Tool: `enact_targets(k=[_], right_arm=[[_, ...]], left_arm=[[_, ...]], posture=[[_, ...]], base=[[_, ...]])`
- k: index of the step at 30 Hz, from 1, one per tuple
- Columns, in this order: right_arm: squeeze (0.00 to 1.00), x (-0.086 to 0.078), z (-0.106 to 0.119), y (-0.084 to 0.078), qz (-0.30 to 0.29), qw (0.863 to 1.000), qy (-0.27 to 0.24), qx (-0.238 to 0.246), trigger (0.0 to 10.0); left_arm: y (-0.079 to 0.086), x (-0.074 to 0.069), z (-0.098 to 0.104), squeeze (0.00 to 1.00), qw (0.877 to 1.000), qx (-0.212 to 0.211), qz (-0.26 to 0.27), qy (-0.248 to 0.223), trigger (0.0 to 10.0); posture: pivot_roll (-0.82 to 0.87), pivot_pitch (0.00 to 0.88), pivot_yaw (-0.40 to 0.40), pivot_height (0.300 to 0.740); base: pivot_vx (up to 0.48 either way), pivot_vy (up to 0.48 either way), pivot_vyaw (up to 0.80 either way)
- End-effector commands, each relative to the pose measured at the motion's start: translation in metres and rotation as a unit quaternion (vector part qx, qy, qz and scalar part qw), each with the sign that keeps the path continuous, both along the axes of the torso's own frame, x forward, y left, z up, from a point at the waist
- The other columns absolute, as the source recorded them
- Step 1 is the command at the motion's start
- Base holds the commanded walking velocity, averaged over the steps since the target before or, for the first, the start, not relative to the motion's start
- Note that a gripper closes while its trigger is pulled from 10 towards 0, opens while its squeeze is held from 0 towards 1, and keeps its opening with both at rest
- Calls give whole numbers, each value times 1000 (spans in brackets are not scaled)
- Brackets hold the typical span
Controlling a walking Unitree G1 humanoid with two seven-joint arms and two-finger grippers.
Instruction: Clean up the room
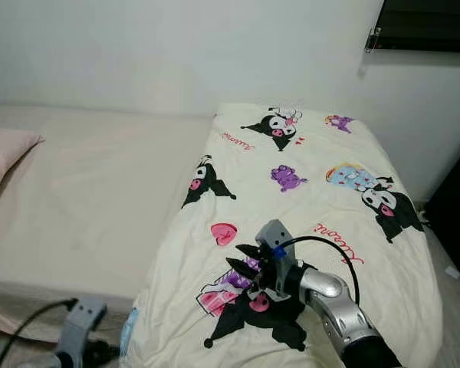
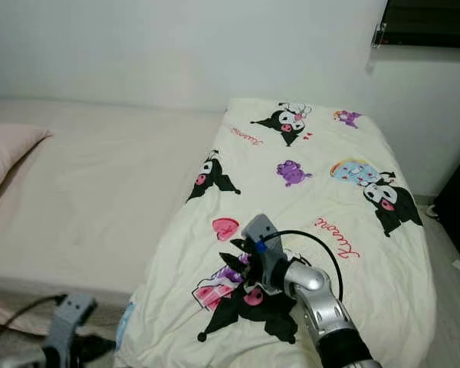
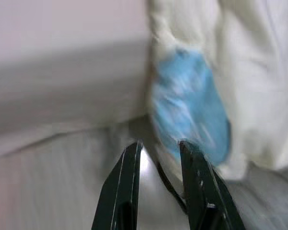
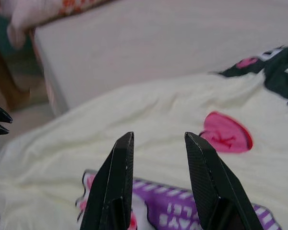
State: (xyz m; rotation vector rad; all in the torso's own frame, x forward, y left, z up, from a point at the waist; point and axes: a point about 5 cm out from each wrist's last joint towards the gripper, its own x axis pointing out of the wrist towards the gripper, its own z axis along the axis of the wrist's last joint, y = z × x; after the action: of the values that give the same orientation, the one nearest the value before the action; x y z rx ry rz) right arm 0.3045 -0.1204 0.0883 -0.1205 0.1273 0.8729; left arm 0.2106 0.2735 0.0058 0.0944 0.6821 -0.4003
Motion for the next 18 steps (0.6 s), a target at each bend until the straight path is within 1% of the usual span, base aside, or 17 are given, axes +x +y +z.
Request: enact_targets(k=[1,2,3,4,5,6,7,8,9,11,12,14,15,16,18], right_arm=[[0,0,3,-1,-7,1000,-1,14,10000],[0,0,4,0,-10,1000,-3,20,10000],[0,-2,6,3,-24,999,-10,30,10000],[0,-2,6,3,-24,999,-10,30,10000],[0,-8,9,15,-37,998,-31,42,10000],[0,-8,9,15,-37,998,-31,42,10000],[0,-11,8,21,-43,997,-39,41,10000],[0,-11,8,21,-43,997,-39,41,10000],[0,-11,6,23,-60,997,-44,34,10000],[0,-11,6,23,-60,997,-44,34,10000],[0,-11,4,24,-72,996,-46,29,10000],[0,-11,4,24,-72,996,-46,29,10000],[0,-6,-5,7,-190,980,-39,34,10000],[0,-6,-7,1,-226,973,-36,36,10000],[0,-6,-7,1,-226,973,-36,36,10000]], left_arm=[[9,-1,6,0,1000,10,10,-13,10000],[11,0,8,0,999,11,15,-25,10000],[11,6,18,0,997,9,41,-65,10000],[11,6,18,0,997,9,41,-65,10000],[5,28,39,0,979,14,120,-164,10000],[5,28,39,0,979,14,120,-164,10000],[-3,38,48,0,967,2,154,-204,10000],[-3,38,48,0,967,2,154,-204,10000],[-17,47,54,0,960,-20,168,-222,10000],[-17,47,54,0,960,-20,168,-222,10000],[-27,51,57,0,957,-38,171,-229,10000],[-27,51,57,0,957,-38,171,-229,10000],[-70,67,73,0,945,-71,164,-275,10000],[-82,72,80,0,938,-80,166,-292,10000],[-82,72,80,0,938,-80,166,-292,10000]], posture=[[11,0,-34,615],[11,0,-34,615],[32,0,-59,615],[32,0,-59,615],[41,0,-72,615],[41,0,-72,615],[41,0,-73,615],[41,0,-73,615],[44,0,-73,615],[44,0,-73,615],[45,0,-75,615],[45,0,-75,615],[48,0,-76,625],[48,0,-76,630],[48,0,-76,630]], base=[[0,0,0],[0,0,0],[0,0,0],[0,0,0],[0,0,0],[0,0,0],[0,0,0],[0,0,0],[0,0,0],[0,0,0],[0,0,0],[0,0,0],[0,0,0],[0,0,0],[0,0,0]])
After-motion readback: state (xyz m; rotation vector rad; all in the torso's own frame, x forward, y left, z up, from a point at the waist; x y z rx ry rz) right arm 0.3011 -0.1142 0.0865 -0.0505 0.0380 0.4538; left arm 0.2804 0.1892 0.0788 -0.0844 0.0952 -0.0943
